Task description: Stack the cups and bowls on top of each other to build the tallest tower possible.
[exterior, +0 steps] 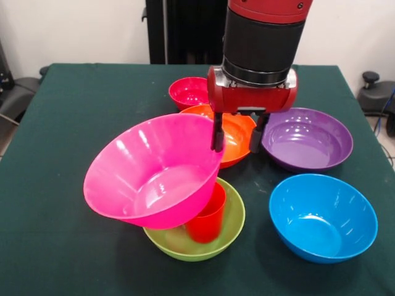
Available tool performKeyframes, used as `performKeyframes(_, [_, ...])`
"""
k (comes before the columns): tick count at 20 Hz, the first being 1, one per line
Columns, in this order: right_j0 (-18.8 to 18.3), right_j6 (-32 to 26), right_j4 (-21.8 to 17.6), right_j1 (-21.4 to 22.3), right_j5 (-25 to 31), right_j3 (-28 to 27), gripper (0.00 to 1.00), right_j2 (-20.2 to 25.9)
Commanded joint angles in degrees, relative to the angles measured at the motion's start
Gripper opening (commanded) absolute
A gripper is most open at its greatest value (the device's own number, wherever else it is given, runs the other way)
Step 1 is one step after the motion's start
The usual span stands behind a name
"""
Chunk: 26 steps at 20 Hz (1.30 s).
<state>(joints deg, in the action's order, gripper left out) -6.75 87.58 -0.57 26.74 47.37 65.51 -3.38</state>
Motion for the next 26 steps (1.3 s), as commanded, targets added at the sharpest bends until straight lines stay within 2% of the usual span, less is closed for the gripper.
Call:
performKeyframes(1, [-1.1,3.6,0.5,1.0,-3.4,5.9,0.00,6.1])
performKeyframes(5, [-1.7,3.3,0.6,1.3,-5.4,6.6,0.00,6.8])
performKeyframes(9, [-2.0,0.9,0.2,1.2,-3.0,6.3,0.00,7.4])
performKeyframes(26, [-1.8,1.8,-0.2,1.1,-2.5,5.6,0.00,7.1])
